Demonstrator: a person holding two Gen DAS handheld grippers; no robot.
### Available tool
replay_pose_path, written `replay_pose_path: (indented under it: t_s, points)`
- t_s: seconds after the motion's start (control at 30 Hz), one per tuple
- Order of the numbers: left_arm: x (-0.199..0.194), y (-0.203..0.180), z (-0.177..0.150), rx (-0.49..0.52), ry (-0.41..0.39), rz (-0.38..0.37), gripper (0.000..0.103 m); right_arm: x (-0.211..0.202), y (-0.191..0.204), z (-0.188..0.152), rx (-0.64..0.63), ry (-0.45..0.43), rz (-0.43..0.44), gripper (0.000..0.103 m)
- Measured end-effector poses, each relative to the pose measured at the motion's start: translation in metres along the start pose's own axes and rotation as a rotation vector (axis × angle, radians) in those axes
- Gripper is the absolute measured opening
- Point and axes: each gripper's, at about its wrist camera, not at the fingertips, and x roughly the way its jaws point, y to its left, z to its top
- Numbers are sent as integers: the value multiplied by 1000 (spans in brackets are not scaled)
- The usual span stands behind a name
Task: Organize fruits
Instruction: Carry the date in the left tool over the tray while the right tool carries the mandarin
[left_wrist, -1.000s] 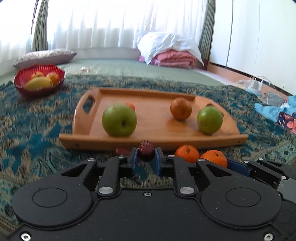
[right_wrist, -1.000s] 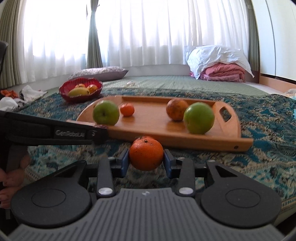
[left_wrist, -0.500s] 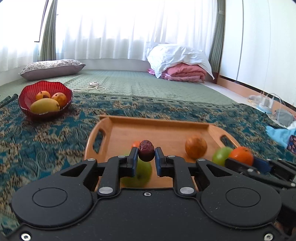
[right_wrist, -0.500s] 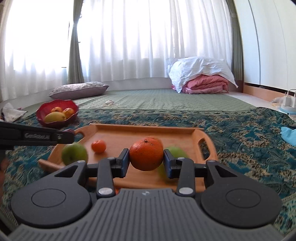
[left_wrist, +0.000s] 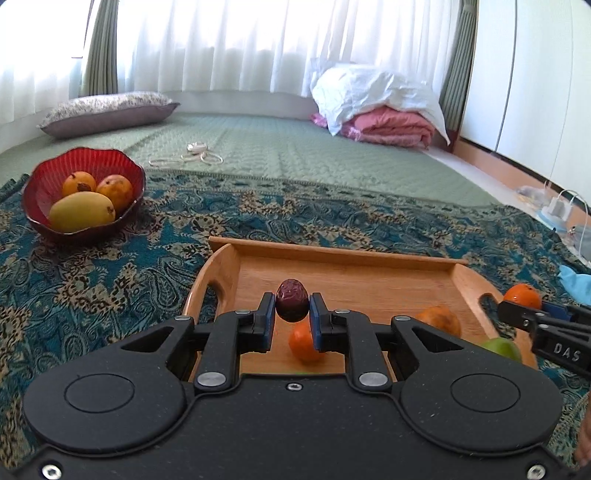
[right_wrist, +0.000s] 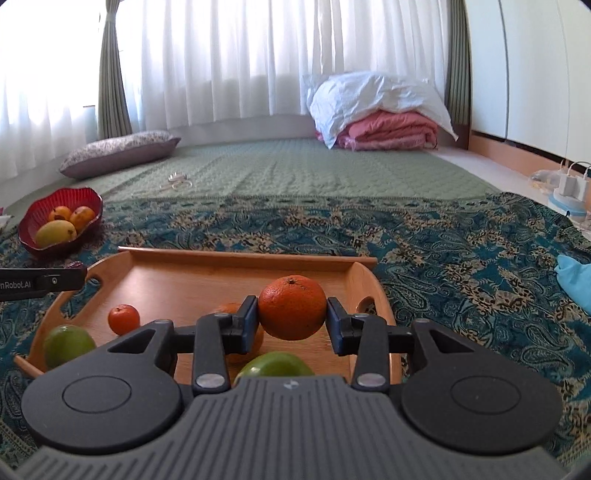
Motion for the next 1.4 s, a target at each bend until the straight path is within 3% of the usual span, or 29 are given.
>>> replay_pose_path:
  t_s: [0.3, 0.5, 1.03, 1.23, 1.27, 1.4]
  points:
    - [54, 14, 15, -3, 152, -7, 18, 46, -21, 19, 50, 176, 32, 43]
    - [72, 17, 11, 7, 187, 13, 18, 63, -28, 16, 72, 231, 19, 43]
    - [81, 20, 4, 13, 218, 23, 18, 70, -33, 8, 84, 268, 16, 44]
    - [81, 18, 1, 24, 233, 37, 19, 69, -34, 8, 85, 270, 21, 50]
    - [81, 18, 1, 25, 233, 39, 22, 68, -33, 8, 84, 262, 24, 55]
    - [77, 18, 2, 19, 222, 40, 36, 60, -30, 12, 52, 230, 29, 56]
